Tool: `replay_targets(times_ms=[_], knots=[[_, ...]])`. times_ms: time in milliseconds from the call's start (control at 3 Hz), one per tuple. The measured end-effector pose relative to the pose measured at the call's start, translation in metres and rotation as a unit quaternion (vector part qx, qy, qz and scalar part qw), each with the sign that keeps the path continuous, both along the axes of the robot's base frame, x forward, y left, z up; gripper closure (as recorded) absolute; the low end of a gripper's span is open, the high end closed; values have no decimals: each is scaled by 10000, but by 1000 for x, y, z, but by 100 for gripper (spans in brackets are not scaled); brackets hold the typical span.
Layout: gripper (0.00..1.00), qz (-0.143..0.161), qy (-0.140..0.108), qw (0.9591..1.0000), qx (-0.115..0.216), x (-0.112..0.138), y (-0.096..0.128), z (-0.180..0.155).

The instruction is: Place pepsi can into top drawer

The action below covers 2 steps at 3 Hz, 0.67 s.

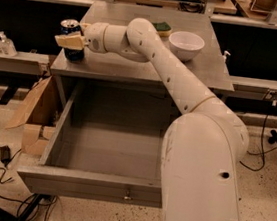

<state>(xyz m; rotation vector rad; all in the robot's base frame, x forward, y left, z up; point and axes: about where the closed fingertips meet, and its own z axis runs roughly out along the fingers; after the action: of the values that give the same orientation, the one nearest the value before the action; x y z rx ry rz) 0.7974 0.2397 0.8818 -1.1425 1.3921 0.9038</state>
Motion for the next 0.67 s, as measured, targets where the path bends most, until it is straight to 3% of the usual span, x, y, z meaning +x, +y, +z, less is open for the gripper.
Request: replay_targets(times_ms=[333,667], knots=[[98,8,2,10000,0,0,1,0],[67,32,10,10000,1,-2,5,-1]])
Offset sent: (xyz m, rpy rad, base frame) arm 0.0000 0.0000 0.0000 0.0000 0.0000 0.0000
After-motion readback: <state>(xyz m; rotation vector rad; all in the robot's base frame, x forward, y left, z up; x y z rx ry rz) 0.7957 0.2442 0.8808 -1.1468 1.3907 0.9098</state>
